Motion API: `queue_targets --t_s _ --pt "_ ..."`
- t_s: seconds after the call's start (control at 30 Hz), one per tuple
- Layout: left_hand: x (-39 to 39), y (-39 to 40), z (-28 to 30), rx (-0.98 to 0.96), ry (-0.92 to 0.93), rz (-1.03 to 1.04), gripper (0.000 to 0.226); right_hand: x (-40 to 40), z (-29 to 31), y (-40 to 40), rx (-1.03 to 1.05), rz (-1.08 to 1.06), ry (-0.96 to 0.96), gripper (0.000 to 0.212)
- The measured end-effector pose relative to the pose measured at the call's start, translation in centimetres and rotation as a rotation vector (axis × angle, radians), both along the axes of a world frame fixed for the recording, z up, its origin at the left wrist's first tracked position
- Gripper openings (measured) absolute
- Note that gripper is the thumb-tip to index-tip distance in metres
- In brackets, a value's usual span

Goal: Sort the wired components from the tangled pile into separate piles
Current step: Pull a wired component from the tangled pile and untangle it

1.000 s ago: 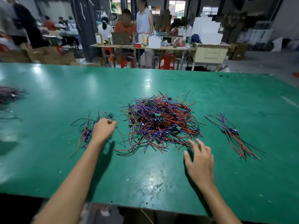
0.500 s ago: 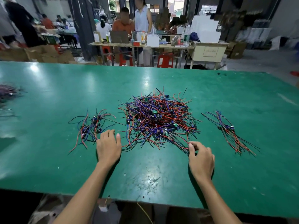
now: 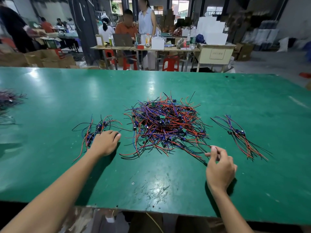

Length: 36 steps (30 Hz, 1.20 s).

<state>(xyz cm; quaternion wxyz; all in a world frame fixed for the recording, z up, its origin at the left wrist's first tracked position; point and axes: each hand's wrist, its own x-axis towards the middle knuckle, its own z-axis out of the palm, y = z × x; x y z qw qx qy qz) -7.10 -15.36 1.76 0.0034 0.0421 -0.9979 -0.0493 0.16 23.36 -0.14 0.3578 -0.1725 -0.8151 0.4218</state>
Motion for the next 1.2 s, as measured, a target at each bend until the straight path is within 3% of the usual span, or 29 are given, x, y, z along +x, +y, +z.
queue_targets --t_s 0.17,0.27,0.43,0.57,0.63,0.77,0.9,1.03,1.1,1.2 --pt "0.0 0.2 1.0 -0.208 0.018 0.111 0.038 0.2 -0.2 0.7 -0.115 -0.040 -0.017 0.029" --pt "-0.4 0.5 1.2 -0.129 0.073 0.051 0.046 0.2 -0.1 0.8 -0.187 -0.046 -0.043 0.033" --pt "-1.5 1.4 0.9 -0.080 -0.093 -0.043 0.051 0.1 -0.3 1.0 -0.296 -0.064 -0.054 0.034" --pt "-1.6 1.1 0.8 -0.205 0.113 0.019 0.042 -0.1 -0.2 1.0 -0.405 -0.059 0.006 0.026" --pt "-1.5 0.8 1.0 -0.241 0.138 0.064 0.033 -0.1 -0.4 1.1 -0.501 0.041 0.068 0.017" --pt "-0.9 2.4 1.5 -0.114 0.370 0.082 0.019 -0.2 -0.9 1.3 -0.424 0.288 0.076 0.008" --pt "0.3 7.4 2.2 0.072 0.573 -0.203 0.015 -0.7 -1.2 1.3 -0.260 0.292 -0.068 0.009" --pt "1.4 13.5 2.9 0.123 0.607 -0.515 0.019 -0.6 -1.3 1.4 -0.173 0.165 -0.095 0.016" --pt "1.6 16.1 2.6 0.133 0.578 -0.633 0.019 -0.5 -1.3 1.5 -0.233 0.131 -0.069 0.014" --pt "1.5 19.2 1.7 0.157 0.494 -0.706 0.026 -0.5 -1.2 1.7 -0.503 0.230 0.035 0.009"
